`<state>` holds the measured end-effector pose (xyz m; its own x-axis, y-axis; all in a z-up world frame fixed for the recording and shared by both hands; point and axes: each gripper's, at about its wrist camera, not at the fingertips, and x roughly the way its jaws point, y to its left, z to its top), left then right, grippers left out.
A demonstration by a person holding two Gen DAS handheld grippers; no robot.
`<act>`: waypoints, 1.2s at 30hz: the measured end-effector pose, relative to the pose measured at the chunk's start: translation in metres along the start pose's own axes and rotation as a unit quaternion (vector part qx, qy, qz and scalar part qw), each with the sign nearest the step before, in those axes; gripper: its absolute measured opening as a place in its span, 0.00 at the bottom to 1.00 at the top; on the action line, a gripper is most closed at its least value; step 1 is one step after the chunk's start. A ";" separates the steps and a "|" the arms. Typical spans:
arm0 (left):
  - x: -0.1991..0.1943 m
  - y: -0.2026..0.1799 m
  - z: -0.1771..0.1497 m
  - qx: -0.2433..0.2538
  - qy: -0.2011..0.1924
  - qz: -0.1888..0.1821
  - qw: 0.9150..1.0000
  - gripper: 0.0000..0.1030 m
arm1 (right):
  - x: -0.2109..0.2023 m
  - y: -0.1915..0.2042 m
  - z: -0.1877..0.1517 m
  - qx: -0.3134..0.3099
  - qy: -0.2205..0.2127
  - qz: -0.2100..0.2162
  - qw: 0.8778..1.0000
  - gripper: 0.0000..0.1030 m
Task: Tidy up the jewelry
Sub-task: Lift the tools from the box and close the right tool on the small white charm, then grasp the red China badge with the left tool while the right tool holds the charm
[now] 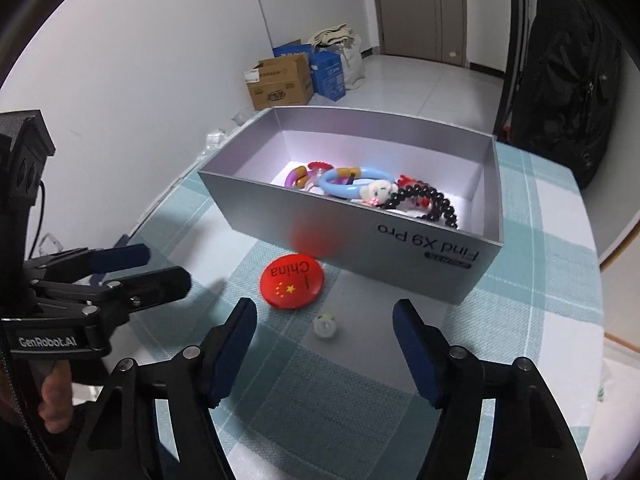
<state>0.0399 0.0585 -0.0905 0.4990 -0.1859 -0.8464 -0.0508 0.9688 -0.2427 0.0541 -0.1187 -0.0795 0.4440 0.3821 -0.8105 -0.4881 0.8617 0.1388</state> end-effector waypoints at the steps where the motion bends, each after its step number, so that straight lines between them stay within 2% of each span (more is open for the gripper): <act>1: 0.000 0.001 0.001 -0.003 0.000 -0.002 1.000 0.76 | 0.002 0.000 0.000 -0.001 0.004 0.001 1.000 0.60; 2: 0.000 0.002 0.001 -0.005 0.000 -0.002 1.000 0.76 | 0.005 0.001 0.000 -0.001 0.009 0.001 1.000 0.53; 5: 0.000 0.006 0.003 -0.012 0.000 -0.006 1.000 0.76 | 0.014 0.002 0.000 -0.005 0.028 -0.010 1.000 0.47; 10: -0.001 0.011 0.004 -0.015 -0.002 -0.011 1.000 0.76 | 0.017 0.009 0.001 -0.027 0.029 -0.031 0.999 0.32; 12: -0.001 0.012 0.005 -0.016 -0.002 -0.015 1.000 0.76 | 0.019 0.016 0.002 -0.049 0.031 -0.050 0.997 0.15; 14: -0.002 0.013 0.005 -0.015 -0.002 -0.019 1.000 0.76 | 0.021 0.019 0.002 -0.061 0.032 -0.056 0.996 0.12; 22: -0.003 0.010 0.006 -0.012 -0.004 -0.034 0.999 0.76 | 0.018 0.009 0.003 -0.033 0.040 -0.048 0.998 0.12; 28: 0.005 -0.008 0.006 0.013 0.009 -0.034 0.999 0.76 | -0.001 -0.009 0.002 0.006 0.018 -0.031 0.999 0.12; 32: 0.009 -0.026 0.007 0.032 0.016 -0.058 0.998 0.76 | -0.017 -0.021 0.000 0.028 0.000 -0.023 0.999 0.12; 36: 0.016 -0.047 0.007 0.066 0.019 -0.047 0.996 0.76 | -0.032 -0.032 -0.001 0.045 -0.017 -0.023 0.999 0.12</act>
<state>0.0565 0.0109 -0.0896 0.4620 -0.2808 -0.8412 0.1110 0.9594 -0.2593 0.0545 -0.1589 -0.0583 0.4899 0.3520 -0.7975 -0.3976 0.9044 0.1550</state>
